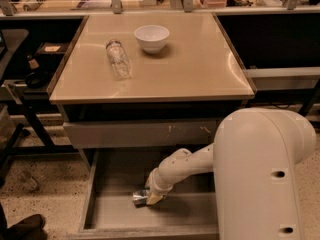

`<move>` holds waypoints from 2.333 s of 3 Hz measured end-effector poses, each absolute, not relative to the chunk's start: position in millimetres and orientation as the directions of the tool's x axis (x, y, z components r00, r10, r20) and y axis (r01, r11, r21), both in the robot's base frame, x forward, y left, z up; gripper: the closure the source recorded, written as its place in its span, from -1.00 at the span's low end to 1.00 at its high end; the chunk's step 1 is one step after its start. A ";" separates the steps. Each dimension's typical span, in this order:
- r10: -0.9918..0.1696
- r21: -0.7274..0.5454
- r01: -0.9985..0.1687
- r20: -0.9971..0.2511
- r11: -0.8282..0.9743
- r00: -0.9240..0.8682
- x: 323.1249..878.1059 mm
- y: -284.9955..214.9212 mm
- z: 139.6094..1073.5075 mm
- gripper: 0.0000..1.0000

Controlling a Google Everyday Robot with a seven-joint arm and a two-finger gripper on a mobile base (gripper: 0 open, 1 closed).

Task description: Pick redbull can from middle drawer and place on counter

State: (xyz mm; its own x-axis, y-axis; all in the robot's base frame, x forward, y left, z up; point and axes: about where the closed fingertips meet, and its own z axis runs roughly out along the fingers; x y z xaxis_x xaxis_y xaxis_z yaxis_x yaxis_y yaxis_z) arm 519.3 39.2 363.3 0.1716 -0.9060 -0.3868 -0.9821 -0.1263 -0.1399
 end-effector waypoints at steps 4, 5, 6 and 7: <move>-0.953 -0.151 -0.974 -0.278 0.167 -0.120 477.9 -55.3 446.8 1.00; -0.952 -0.151 -0.973 -0.279 0.172 -0.125 479.1 -55.2 447.9 1.00; -0.959 -0.176 -0.967 -0.247 0.186 -0.140 484.6 -66.3 467.6 1.00; -0.959 -0.212 -0.957 -0.244 0.198 -0.145 486.7 -75.2 493.7 1.00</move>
Offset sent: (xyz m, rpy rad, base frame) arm -0.0430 -0.0632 0.0539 -0.0766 -0.0009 -0.2600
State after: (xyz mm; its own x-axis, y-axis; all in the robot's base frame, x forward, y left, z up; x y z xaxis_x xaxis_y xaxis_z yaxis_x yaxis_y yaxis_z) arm 486.7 -75.2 493.7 -0.1446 -0.9589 -0.2440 -0.9569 0.1984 -0.2123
